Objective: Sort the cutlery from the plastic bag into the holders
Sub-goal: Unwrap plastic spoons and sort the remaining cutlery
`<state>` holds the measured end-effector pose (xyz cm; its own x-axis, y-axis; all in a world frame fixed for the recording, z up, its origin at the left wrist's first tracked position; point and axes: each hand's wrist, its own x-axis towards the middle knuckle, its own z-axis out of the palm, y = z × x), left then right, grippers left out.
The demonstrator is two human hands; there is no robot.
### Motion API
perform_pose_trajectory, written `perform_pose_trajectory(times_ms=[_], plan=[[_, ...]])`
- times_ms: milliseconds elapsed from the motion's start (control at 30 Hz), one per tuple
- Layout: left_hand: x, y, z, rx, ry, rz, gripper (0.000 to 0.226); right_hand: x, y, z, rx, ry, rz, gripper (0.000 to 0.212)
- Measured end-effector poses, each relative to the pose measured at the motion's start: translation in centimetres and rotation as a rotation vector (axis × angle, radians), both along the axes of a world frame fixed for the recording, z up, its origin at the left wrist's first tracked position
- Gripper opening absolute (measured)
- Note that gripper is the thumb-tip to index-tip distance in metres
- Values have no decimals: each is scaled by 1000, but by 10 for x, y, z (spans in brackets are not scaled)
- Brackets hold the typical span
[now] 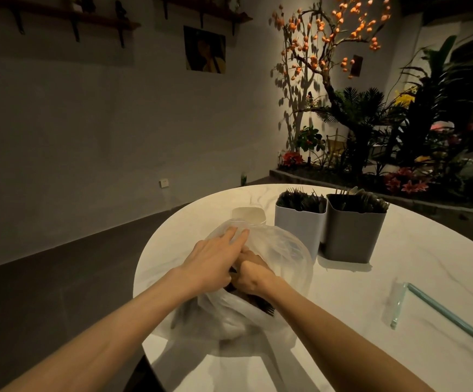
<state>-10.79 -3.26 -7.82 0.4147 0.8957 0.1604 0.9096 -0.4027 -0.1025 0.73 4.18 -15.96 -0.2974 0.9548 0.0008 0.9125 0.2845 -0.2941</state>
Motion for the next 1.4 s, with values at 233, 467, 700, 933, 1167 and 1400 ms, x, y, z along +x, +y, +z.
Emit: perform_pose_trajectory(times_ms=[233,467,700,933,1167,1400], plan=[[7,1,2,-38,-39,11,80,-7,-10,8,-32,-79,-5,63],[11,4,4,-75,-90,19,67,-7,-21,17,-77,-140,7,58],[8,4,9,-114,-137,37,69,-2,-22,26,-21,-160,-16,53],[12,4,7,-136,-165,44,68,1,-36,41,-154,-213,-1,54],[7,6,16,-153,-223,24,68,2,-48,71,-203,-355,140,42],[2,6,20,-378,-305,-85,78,37,-48,101,-261,-310,207,35]])
